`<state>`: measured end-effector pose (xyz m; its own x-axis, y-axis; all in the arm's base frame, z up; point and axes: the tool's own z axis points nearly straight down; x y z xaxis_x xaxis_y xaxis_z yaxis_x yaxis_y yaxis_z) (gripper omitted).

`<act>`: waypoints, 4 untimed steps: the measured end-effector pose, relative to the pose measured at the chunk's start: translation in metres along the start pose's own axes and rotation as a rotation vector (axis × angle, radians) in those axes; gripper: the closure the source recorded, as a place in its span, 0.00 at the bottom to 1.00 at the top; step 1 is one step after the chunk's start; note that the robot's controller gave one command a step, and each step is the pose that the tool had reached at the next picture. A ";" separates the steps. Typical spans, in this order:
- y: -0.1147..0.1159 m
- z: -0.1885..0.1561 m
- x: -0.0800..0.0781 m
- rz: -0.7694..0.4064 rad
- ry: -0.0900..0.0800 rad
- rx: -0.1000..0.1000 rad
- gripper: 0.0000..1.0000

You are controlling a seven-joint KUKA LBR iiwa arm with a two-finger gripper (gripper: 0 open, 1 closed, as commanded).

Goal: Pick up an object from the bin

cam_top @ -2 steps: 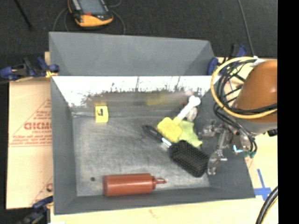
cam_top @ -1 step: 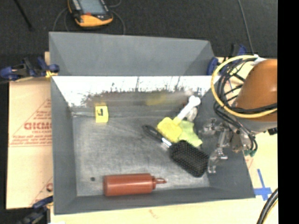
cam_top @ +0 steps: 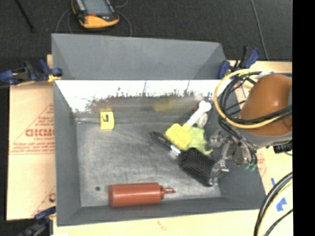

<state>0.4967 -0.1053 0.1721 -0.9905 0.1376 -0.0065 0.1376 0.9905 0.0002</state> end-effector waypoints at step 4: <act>-0.008 0.112 -0.019 0.574 -0.013 -0.005 1.00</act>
Offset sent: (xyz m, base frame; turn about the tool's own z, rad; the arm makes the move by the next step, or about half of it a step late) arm 0.0069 0.0000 -0.0261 0.4026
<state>0.5149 -0.1158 0.0598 -0.7568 0.6534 -0.0158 0.6533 0.7570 0.0123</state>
